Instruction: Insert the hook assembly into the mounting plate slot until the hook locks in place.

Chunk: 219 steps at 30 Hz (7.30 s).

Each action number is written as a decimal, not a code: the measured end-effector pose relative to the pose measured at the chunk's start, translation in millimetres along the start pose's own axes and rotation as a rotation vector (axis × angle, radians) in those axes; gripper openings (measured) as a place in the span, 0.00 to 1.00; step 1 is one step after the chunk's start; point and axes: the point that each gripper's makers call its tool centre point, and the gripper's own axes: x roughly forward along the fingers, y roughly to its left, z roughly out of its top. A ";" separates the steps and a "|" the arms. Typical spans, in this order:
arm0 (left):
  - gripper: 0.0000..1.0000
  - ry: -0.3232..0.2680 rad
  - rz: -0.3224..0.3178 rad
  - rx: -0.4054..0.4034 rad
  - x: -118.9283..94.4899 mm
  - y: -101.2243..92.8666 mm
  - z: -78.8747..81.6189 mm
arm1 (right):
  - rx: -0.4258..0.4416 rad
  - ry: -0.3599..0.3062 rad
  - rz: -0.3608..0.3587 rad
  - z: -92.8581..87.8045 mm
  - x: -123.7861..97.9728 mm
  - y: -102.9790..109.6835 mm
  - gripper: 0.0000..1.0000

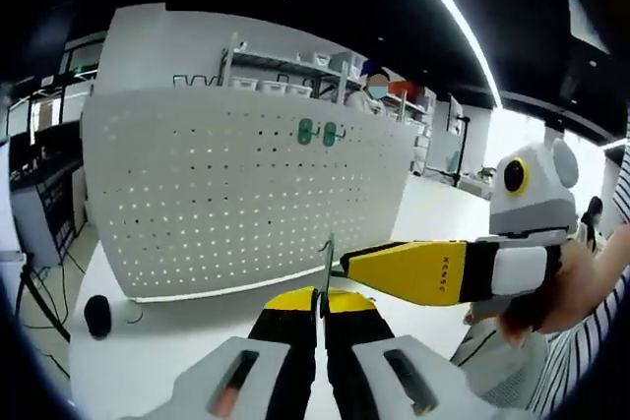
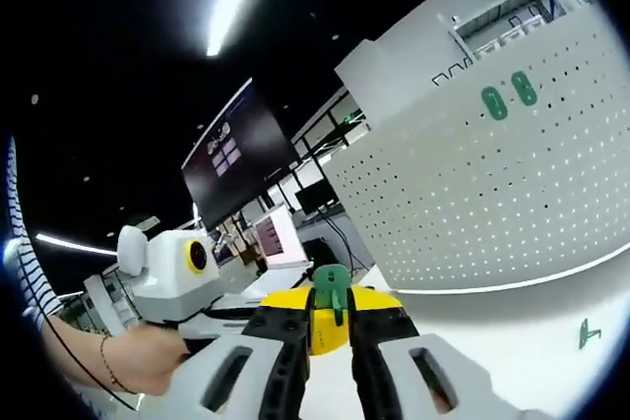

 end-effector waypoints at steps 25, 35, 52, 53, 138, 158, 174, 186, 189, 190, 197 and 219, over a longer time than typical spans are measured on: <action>0.01 -0.027 -0.035 0.032 -4.9 -10.3 5.0 | -0.039 0.014 0.012 -1.3 -4.0 7.3 0.01; 0.03 0.005 -0.069 -0.050 -9.8 -8.6 -9.9 | -0.025 0.071 0.025 -15.4 -2.7 10.9 0.01; 0.52 0.001 -0.054 -0.096 -14.7 -7.3 -37.5 | -0.087 0.189 0.020 -38.9 -7.3 7.4 0.01; 0.55 0.009 -0.058 -0.098 -14.4 -8.2 -38.9 | -0.097 0.195 0.021 -40.8 -7.2 8.0 0.01; 1.00 0.071 -0.009 -0.261 -26.4 -13.7 -116.8 | -0.479 -0.150 -0.462 112.8 -13.2 -142.5 0.01; 0.98 0.081 -0.009 -0.284 -26.3 -12.7 -118.0 | -0.476 -0.265 -0.612 167.8 -27.5 -195.3 0.01; 0.97 0.093 -0.008 -0.306 -25.7 -11.8 -120.5 | -0.451 -0.330 -0.698 197.4 -24.7 -233.3 0.01; 0.95 0.098 -0.005 -0.315 -25.7 -11.1 -121.8 | -0.483 -0.361 -0.755 205.7 -26.5 -244.6 0.01; 0.95 0.100 -0.008 -0.315 -25.5 -11.9 -122.0 | -0.490 -0.369 -0.756 207.1 -25.1 -244.4 0.01; 0.95 0.100 -0.008 -0.316 -25.5 -12.0 -122.1 | -0.497 -0.367 -0.762 207.3 -24.8 -245.1 0.01; 0.95 0.107 -0.009 -0.313 -25.4 -12.5 -123.3 | -0.494 -0.383 -0.774 208.3 -26.3 -248.8 0.01; 0.94 0.115 -0.008 -0.312 -25.5 -12.1 -124.7 | -0.479 -0.377 -0.791 205.7 -23.0 -257.1 0.01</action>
